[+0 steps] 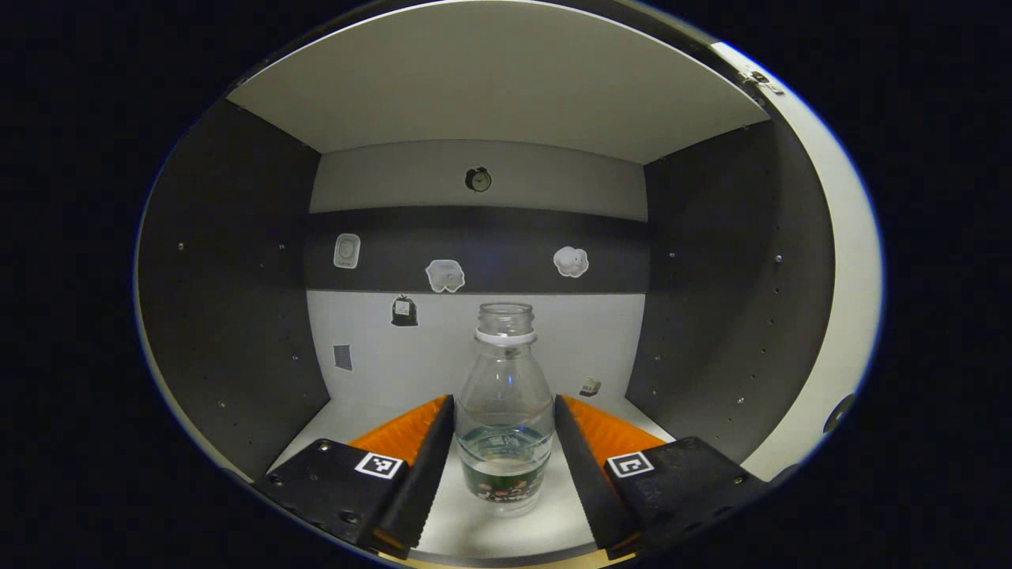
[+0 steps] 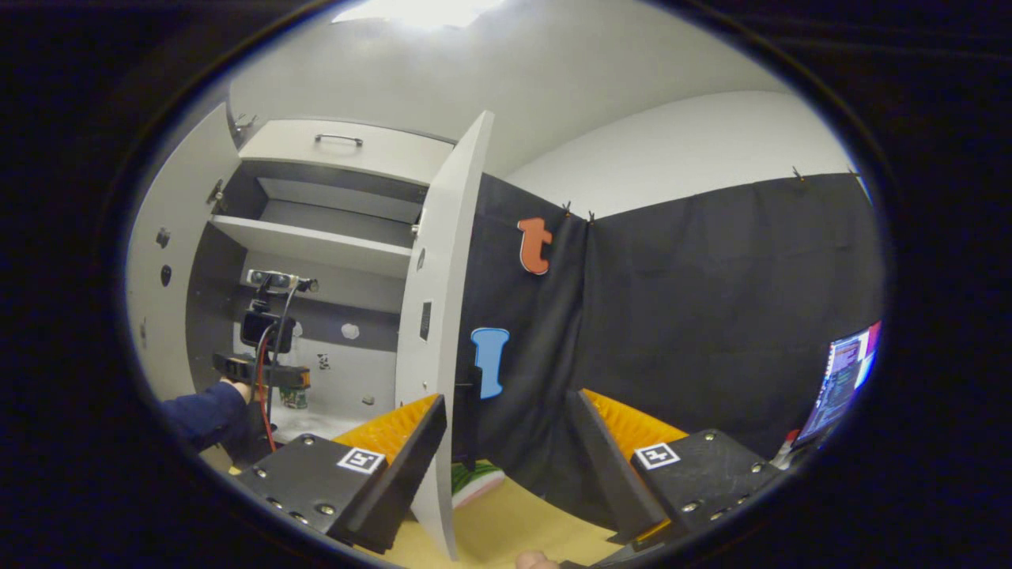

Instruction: Grasp the bottle in the cabinet with the left hand and place it on the coaster, then close the right door with the right hand and the left door with the left hand.

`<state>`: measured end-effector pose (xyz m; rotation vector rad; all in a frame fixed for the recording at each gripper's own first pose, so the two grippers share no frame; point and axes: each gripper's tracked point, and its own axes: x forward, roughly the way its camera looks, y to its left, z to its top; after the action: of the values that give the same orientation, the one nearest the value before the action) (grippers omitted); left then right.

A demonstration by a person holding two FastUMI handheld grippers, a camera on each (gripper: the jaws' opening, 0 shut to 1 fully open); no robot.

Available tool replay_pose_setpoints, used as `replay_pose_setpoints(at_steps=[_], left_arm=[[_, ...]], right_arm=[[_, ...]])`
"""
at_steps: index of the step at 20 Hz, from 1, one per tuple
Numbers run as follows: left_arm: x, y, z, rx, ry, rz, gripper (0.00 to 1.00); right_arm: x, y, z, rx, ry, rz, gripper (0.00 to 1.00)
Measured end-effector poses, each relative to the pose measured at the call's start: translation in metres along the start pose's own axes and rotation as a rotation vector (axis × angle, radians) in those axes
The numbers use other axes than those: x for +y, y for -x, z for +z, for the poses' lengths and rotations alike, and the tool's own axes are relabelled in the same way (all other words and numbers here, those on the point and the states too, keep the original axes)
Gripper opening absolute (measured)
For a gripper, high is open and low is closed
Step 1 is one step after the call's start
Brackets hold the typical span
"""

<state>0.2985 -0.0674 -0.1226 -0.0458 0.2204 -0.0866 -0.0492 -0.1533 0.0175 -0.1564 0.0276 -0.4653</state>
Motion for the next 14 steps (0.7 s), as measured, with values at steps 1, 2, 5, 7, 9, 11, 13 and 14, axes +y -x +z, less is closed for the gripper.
replay_pose_setpoints(at_steps=[1, 2, 5, 7, 9, 11, 13, 14], left_arm=[[0.000, 0.002, 0.002, -0.006, 0.007, -0.005, 0.78], [0.001, 0.005, 0.003, -0.004, 0.006, -0.012, 0.78], [-0.002, 0.026, 0.012, -0.013, 0.003, -0.052, 0.78], [-0.003, 0.047, 0.018, -0.025, 0.004, -0.082, 0.77], [-0.004, 0.074, 0.025, -0.045, -0.008, -0.112, 0.78], [-0.005, 0.102, 0.031, -0.073, -0.025, -0.135, 0.78], [-0.008, 0.132, 0.033, -0.093, -0.027, -0.164, 0.77], [-0.012, 0.147, 0.032, -0.102, -0.023, -0.188, 0.77]], right_arm=[[0.000, -0.002, 0.000, -0.001, -0.002, 0.001, 0.99], [0.002, -0.004, 0.000, -0.001, -0.008, 0.008, 0.99], [0.002, -0.009, 0.004, -0.013, -0.022, 0.026, 0.99], [0.002, -0.012, 0.007, -0.027, -0.030, 0.043, 0.99], [0.002, -0.014, 0.009, -0.035, -0.041, 0.064, 0.99], [0.004, -0.013, 0.012, -0.042, -0.052, 0.088, 0.99], [0.008, -0.014, 0.016, -0.054, -0.061, 0.114, 0.99], [0.011, -0.012, 0.019, -0.061, -0.068, 0.129, 0.99]])
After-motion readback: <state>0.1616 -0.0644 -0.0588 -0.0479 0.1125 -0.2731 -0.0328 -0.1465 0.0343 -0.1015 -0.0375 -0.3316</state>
